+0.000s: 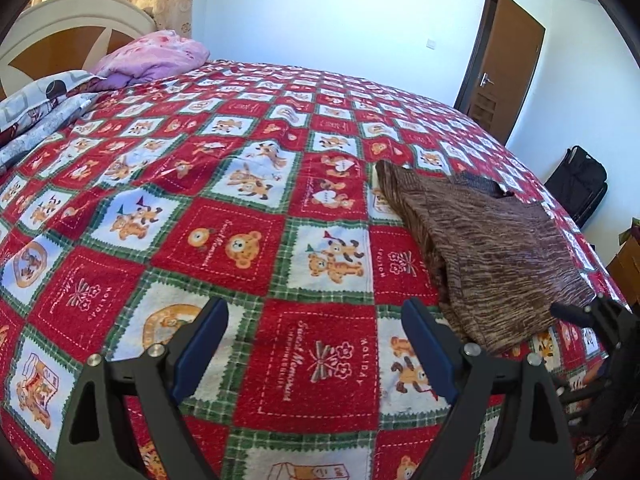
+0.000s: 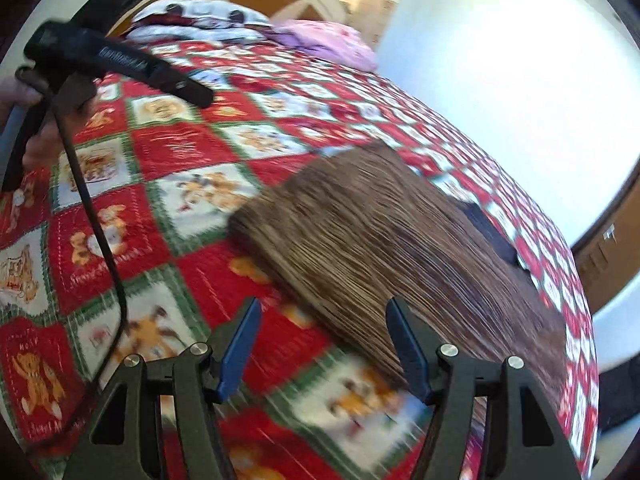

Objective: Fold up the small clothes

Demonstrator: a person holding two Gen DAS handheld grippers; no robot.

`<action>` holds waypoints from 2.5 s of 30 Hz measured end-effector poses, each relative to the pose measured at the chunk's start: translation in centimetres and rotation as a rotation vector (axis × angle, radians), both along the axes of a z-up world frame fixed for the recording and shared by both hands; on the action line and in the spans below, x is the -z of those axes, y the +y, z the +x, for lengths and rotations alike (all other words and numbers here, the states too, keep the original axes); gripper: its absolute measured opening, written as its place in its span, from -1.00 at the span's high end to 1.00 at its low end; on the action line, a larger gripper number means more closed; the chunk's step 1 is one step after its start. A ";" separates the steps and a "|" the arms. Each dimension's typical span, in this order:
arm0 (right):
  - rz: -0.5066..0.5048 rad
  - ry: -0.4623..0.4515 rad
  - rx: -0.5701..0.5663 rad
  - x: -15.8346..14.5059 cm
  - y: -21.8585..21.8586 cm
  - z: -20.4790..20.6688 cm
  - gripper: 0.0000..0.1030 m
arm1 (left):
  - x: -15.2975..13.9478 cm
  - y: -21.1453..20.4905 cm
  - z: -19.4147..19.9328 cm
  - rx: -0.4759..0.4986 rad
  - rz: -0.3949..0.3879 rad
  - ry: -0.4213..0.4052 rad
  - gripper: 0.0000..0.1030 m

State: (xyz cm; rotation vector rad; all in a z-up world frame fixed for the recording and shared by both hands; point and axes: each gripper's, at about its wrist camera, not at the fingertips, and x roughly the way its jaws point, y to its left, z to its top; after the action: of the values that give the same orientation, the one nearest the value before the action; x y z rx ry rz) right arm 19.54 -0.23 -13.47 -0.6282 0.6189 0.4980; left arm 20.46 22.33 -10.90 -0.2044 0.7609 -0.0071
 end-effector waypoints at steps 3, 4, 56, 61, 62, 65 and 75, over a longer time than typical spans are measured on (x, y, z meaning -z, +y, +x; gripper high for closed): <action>-0.019 0.006 -0.022 0.8 1.9 0.8 -0.27 | -0.2 0.6 -0.1 -0.002 0.001 -0.001 -0.76; -0.019 -0.008 -0.021 0.8 2.2 1.0 -0.27 | -0.2 0.7 -0.1 -0.002 -0.001 -0.001 -0.76; 0.094 0.012 0.017 1.4 4.2 3.1 0.71 | 2.5 -6.3 17.8 0.191 -0.206 0.108 -0.28; 0.130 0.006 0.015 0.8 3.5 2.6 0.78 | 2.8 -6.3 18.0 0.206 -0.240 0.109 0.75; 0.142 0.005 0.018 0.7 3.2 2.5 0.79 | 2.5 -6.4 17.9 0.209 -0.233 0.100 0.78; 0.168 0.001 0.035 0.1 2.2 2.6 0.79 | 1.9 -6.5 18.0 0.219 -0.221 0.088 0.80; 0.298 -0.035 0.113 -3.0 -2.4 2.1 0.80 | -0.5 -7.3 18.2 0.229 -0.279 0.033 0.82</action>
State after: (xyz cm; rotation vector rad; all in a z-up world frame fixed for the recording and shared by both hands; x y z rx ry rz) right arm 21.62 -2.64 -10.52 -0.3168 0.5305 0.4608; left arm 38.66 15.03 -10.37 -0.3817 0.8118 -0.3290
